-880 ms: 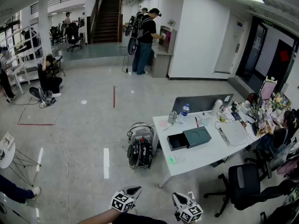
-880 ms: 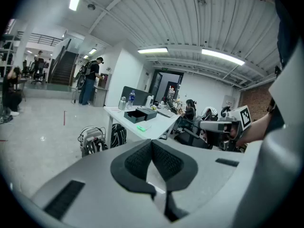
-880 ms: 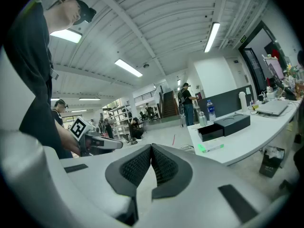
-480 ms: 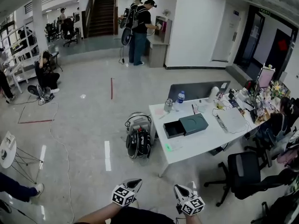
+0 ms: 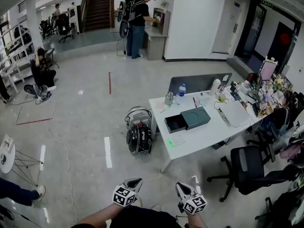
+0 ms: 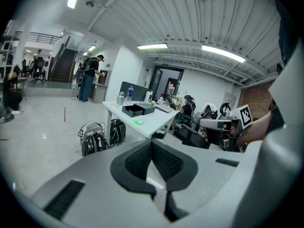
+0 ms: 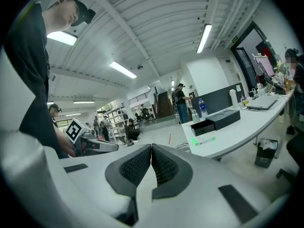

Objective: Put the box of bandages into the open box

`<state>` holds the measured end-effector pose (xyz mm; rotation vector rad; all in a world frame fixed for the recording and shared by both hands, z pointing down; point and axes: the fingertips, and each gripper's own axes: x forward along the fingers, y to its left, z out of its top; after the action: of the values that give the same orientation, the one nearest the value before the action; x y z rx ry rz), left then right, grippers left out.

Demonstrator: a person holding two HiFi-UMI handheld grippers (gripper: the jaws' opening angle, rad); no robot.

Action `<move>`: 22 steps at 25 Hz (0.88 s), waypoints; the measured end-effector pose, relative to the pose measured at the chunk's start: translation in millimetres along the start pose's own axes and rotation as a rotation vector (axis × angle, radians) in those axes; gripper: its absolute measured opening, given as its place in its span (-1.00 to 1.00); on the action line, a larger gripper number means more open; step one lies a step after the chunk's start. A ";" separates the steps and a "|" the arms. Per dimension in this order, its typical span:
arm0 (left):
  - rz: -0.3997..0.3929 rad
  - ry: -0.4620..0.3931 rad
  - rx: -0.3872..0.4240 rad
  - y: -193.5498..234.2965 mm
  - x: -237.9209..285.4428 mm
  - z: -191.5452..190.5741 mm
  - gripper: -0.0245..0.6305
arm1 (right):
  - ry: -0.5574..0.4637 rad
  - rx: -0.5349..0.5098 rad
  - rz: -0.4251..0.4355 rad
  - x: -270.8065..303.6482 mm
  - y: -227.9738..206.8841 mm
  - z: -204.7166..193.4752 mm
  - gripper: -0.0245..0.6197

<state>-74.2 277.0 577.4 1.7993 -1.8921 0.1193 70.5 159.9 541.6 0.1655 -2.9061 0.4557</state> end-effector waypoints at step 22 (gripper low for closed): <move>-0.024 0.003 -0.026 91.9 -5.5 10.2 -0.90 | 0.041 -0.007 -0.094 77.9 21.8 5.8 -0.84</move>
<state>-164.9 288.1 592.4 1.8033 -1.8609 0.0885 -9.6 172.5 546.0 0.2876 -2.8452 0.4278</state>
